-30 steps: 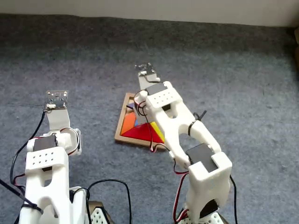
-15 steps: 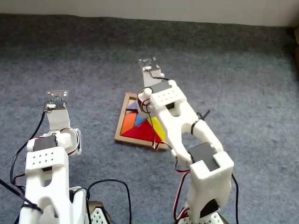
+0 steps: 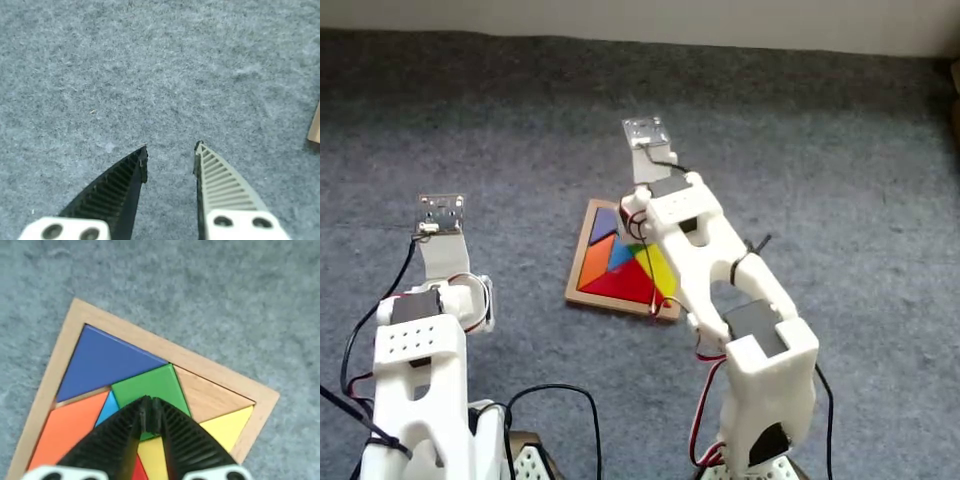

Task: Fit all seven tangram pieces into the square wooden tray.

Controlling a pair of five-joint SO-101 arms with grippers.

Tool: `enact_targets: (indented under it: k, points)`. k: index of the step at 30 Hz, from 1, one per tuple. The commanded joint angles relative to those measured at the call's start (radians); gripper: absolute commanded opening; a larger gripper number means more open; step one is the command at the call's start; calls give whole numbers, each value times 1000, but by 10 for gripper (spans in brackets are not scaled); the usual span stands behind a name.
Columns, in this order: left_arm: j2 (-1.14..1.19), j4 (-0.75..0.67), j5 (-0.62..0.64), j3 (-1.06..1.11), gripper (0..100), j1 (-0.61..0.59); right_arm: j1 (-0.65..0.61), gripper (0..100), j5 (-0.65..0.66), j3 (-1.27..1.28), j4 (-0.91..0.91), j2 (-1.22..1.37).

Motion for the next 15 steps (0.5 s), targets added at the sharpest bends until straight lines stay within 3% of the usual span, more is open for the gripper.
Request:
enact_targets:
  k: [1, 15]
  points:
    - [-15, -15, -8, -2, 168, -8, 15, 26, -3, -33, -15, -8]
    - [-18, -15, -8, -2, 168, -7, 2, 26, -3, -24, 73, -194]
